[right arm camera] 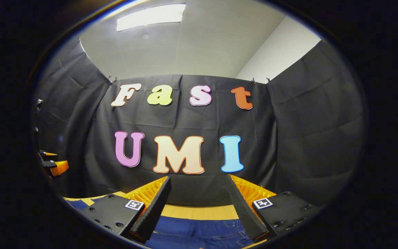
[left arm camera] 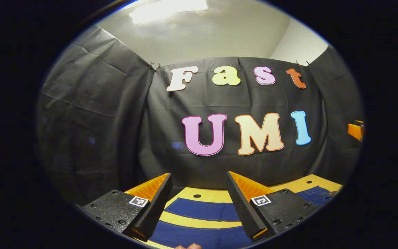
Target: Grasp the waist and the cuffs of the jeans and fold them to make the two legs overlap; first hold the waist and fold one-third of the jeans toward the cuffs, then hold the cuffs and fold the remaining one-third in the same direction to finish folding.
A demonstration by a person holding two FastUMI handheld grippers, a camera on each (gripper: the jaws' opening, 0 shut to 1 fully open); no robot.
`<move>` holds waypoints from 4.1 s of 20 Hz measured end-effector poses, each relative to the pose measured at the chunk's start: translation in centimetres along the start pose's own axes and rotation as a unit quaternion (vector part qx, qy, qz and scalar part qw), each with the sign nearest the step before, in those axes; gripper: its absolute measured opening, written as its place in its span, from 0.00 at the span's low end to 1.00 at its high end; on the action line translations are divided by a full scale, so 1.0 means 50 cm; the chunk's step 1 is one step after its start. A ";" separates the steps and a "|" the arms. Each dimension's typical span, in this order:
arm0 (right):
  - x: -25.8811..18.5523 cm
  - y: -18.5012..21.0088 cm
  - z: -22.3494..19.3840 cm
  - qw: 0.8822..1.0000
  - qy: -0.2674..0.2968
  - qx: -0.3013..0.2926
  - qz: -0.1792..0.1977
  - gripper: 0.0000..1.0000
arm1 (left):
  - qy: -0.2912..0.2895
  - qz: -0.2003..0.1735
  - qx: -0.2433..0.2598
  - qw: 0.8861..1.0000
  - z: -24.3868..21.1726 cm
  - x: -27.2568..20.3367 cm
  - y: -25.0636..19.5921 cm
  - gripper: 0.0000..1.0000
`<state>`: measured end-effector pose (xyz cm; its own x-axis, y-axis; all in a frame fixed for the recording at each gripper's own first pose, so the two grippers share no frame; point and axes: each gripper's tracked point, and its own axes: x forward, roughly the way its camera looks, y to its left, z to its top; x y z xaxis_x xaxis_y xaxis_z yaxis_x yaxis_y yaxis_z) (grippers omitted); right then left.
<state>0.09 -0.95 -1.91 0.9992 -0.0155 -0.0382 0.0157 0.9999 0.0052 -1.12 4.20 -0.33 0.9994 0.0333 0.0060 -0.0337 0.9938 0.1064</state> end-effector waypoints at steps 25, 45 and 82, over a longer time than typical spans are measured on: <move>-0.103 0.024 -0.155 0.994 0.065 -0.069 -0.049 1.00 | 0.269 -0.233 0.482 0.801 -0.611 -0.137 0.245 0.95; -0.155 -0.038 -0.172 0.985 0.084 -0.097 -0.113 0.98 | 0.305 -0.338 0.568 0.686 -0.769 -0.062 0.250 0.84; -0.215 -0.301 -0.858 0.731 0.412 -0.502 0.211 0.91 | 0.403 -0.305 0.565 0.651 -0.795 -0.095 0.256 0.00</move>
<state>-12.50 -15.59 -44.42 0.5376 -0.1088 -0.8361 -0.7366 0.4220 -0.5285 -6.20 20.98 -38.53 0.4881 0.1669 -0.8567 0.8464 0.1492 0.5112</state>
